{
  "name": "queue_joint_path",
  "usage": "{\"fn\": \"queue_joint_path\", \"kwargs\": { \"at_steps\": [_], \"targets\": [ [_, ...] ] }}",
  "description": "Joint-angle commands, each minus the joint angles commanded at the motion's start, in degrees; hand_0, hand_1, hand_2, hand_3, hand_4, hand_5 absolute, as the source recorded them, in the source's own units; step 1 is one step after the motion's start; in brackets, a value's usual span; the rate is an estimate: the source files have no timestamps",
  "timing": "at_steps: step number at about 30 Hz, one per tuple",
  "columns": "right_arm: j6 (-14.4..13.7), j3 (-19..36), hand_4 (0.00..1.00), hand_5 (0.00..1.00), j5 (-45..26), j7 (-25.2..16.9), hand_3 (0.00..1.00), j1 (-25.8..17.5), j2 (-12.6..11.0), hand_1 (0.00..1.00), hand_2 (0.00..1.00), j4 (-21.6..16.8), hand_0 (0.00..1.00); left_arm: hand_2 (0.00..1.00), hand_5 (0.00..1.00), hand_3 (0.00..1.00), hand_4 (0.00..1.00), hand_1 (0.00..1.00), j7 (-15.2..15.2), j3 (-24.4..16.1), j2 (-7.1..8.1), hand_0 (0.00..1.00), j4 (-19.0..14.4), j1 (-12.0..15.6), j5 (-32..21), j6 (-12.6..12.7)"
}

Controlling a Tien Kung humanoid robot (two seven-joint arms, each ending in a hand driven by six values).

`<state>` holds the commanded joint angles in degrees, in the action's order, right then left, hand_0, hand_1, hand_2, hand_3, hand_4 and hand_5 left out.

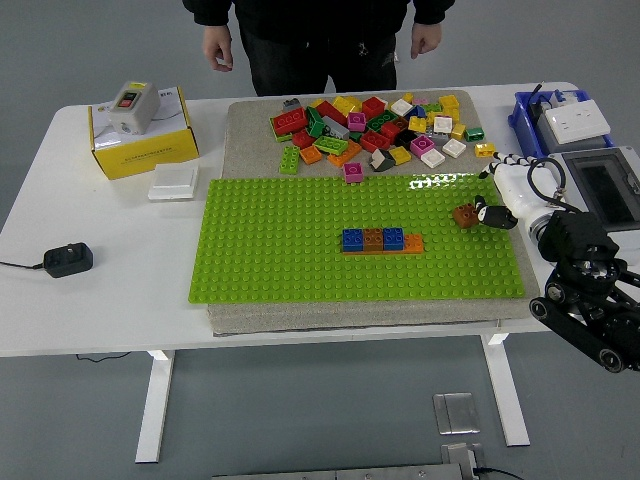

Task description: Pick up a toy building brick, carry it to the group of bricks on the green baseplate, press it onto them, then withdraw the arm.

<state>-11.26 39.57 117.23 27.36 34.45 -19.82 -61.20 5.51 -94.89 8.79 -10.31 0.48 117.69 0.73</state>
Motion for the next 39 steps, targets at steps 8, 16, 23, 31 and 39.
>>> {"fn": "queue_joint_path", "kwargs": {
  "at_steps": [8, 16, 23, 31, 39],
  "targets": [
    [-0.5, 3.1, 0.816, 0.674, 1.8, 2.1, 0.885, -1.5, 2.4, 0.998, 0.998, 2.2, 0.998, 0.575, 0.738, 0.693, 0.391, 0.603, 0.0, 1.4, 0.13, 0.639, 0.0, -0.3, -1.3, 0.1],
    [-1.6, -1.3, 0.82, 0.68, 0.7, -1.2, 0.864, -1.4, -0.2, 0.998, 0.998, 0.0, 0.998, 0.575, 0.736, 0.691, 0.388, 0.603, 0.0, 1.1, 0.1, 0.639, 0.0, -0.2, -1.0, 0.1],
    [-2.7, -8.7, 0.82, 0.684, 1.0, -6.0, 0.838, 1.1, -4.9, 0.998, 0.998, -4.2, 0.998, 0.575, 0.735, 0.687, 0.384, 0.603, 0.0, 1.1, 0.33, 0.639, 0.0, -0.4, -0.9, 0.2],
    [-5.7, -17.1, 0.707, 0.514, 6.7, -11.1, 0.807, 4.9, -6.6, 0.998, 0.998, 0.2, 0.998, 0.575, 0.735, 0.686, 0.379, 0.602, 0.0, 1.9, 0.31, 0.639, 0.0, -0.6, -1.5, 0.2],
    [-7.7, -22.4, 0.678, 0.475, 6.4, -13.6, 0.802, 7.7, -8.1, 0.998, 0.998, 4.7, 0.998, 0.575, 0.737, 0.685, 0.375, 0.602, -0.1, 2.0, 0.57, 0.639, 0.0, -0.7, -1.5, 0.2]
  ]
}}
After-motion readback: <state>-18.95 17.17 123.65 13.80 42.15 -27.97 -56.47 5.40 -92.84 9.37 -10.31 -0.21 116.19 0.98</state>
